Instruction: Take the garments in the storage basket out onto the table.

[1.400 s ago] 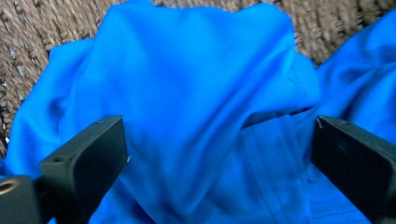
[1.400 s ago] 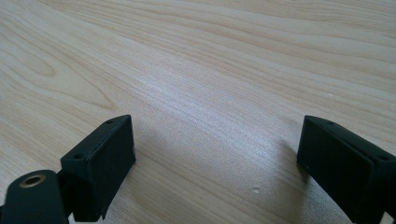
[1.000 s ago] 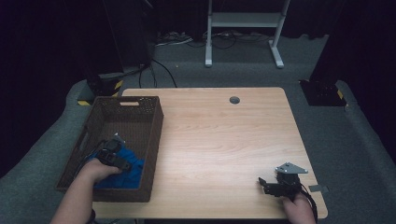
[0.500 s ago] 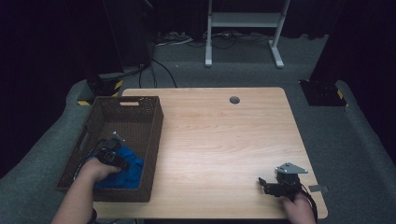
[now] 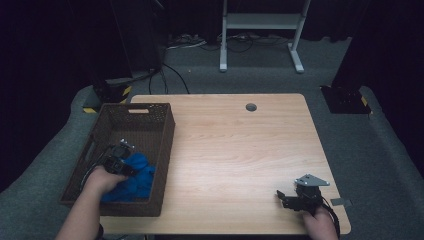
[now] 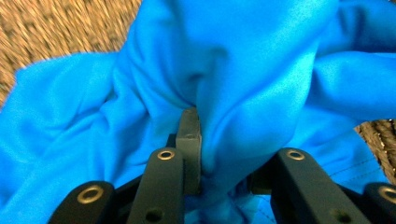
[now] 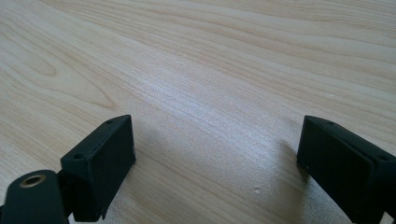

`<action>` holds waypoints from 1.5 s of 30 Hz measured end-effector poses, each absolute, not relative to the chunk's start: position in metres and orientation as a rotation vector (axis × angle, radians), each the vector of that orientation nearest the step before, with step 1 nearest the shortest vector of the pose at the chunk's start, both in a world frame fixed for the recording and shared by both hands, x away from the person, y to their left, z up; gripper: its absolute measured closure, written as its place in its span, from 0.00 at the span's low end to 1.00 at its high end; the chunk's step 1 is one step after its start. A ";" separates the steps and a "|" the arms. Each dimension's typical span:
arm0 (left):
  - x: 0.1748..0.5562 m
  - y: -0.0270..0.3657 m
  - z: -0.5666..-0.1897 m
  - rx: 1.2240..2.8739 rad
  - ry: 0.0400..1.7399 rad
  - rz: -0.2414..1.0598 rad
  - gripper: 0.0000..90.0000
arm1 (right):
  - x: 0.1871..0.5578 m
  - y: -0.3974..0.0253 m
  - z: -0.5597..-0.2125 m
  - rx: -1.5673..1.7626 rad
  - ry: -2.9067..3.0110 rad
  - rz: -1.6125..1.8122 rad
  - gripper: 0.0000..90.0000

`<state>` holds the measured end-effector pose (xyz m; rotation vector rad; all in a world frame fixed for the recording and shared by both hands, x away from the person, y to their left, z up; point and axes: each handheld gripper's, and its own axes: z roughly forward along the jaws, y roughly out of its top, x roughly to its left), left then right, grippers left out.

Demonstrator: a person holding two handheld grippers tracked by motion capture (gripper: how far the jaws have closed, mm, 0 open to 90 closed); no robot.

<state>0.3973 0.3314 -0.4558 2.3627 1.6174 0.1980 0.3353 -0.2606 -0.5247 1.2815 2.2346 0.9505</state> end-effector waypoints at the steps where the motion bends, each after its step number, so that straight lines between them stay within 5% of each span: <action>1: 0.397 0.331 -0.455 2.353 1.613 0.209 0.80 | 0.335 -0.261 -0.525 1.281 2.235 0.951 0.12; 22: 0.389 0.333 -0.438 2.237 1.550 0.347 0.82 | 0.335 -0.261 -0.525 1.283 2.234 0.950 0.12; 45: 0.360 0.329 -0.399 1.989 1.362 0.770 0.83 | 0.335 -0.261 -0.525 1.281 2.235 0.950 0.12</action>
